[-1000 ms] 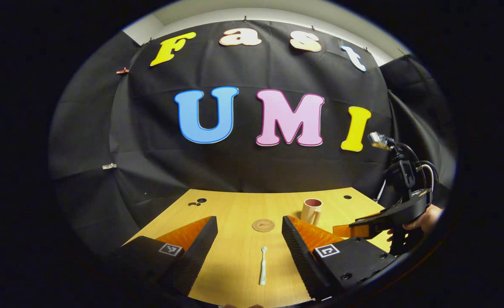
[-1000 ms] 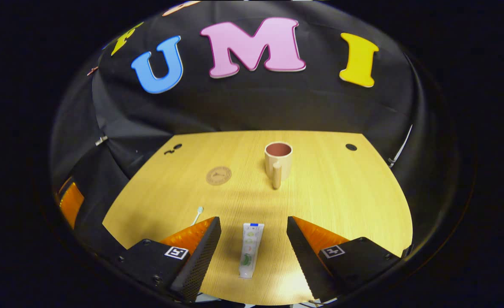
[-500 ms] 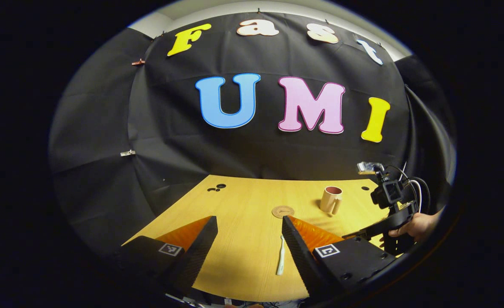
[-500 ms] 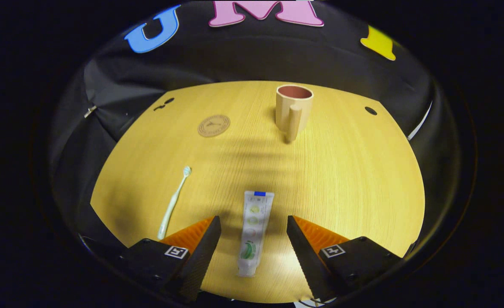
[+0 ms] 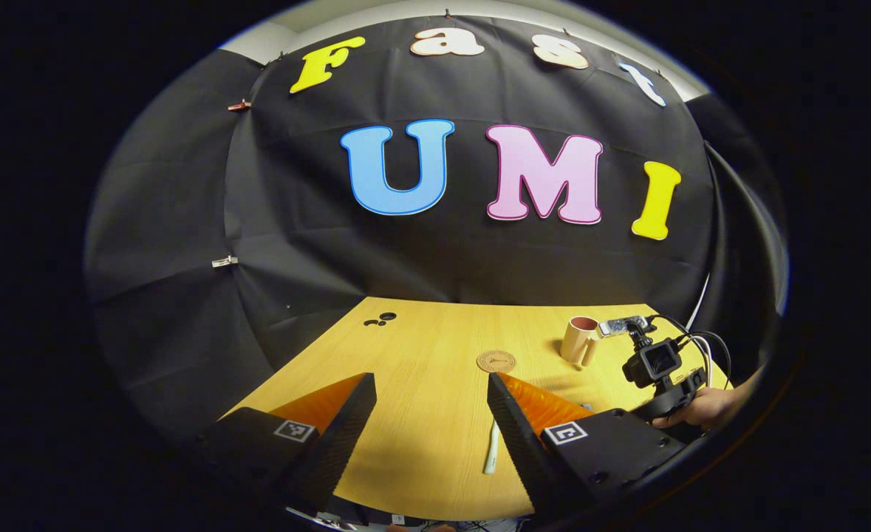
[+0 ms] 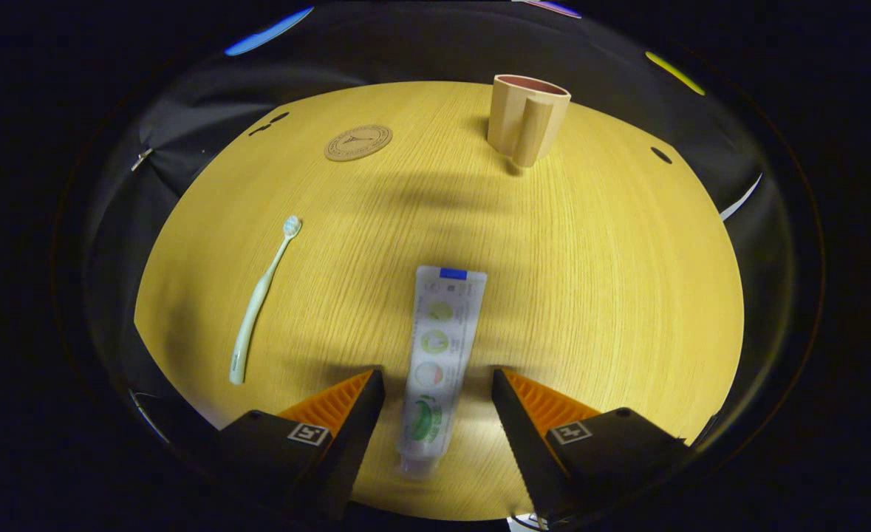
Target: Put the toothbrush and toothpaste on the desktop into the cup, then pick up the cup and place it on the coaster on the desktop.
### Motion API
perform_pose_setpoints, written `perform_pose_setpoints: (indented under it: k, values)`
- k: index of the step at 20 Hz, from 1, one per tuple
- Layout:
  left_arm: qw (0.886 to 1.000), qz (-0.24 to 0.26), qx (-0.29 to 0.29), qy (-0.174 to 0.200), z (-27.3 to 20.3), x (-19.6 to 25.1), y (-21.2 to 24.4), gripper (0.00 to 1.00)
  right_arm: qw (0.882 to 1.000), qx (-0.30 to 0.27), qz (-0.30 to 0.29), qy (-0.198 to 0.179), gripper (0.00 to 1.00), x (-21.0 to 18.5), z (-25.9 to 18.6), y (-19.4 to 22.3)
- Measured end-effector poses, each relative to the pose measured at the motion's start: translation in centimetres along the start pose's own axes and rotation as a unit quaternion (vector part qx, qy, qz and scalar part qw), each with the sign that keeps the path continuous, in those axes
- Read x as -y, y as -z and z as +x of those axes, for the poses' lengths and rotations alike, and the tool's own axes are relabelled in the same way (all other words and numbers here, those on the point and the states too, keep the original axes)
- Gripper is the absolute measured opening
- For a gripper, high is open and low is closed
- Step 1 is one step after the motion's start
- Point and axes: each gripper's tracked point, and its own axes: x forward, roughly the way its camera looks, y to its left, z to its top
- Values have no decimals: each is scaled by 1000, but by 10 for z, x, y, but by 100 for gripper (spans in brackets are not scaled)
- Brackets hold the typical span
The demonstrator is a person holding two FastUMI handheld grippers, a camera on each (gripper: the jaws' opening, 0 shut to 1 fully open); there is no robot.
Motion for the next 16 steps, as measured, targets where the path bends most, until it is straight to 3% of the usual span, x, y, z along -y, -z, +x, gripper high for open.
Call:
perform_pose_setpoints:
  k: [2, 5, 6, 7, 9, 10, 16]
  values:
    - [1000, 2, -1, 3, 3, 3, -1, 97, 1000, -1, -7, 10, 86, 5, 1, -2]
    - [1000, 6, -7, 9, 7, 10, 4, 97, 1000, -5, -8, 4, 43, 5, 5, -4]
    - [1000, 6, -12, 11, 8, 11, 8, 97, 1000, -5, -10, -2, 38, 5, 2, -4]
    - [1000, 5, -18, 14, 10, 13, 11, 97, 1000, -5, -10, -7, 41, 5, 1, -3]
    - [999, 3, -33, 22, 16, 19, 22, 97, 1000, -2, -5, -24, 28, 5, -1, -4]
    - [999, 5, -46, 27, 20, 23, 30, 97, 999, -2, -3, -33, 33, 6, -1, -4]
    - [983, 29, -167, 70, 68, 44, 104, 97, 999, 29, 9, -31, 33, 32, -24, -12]
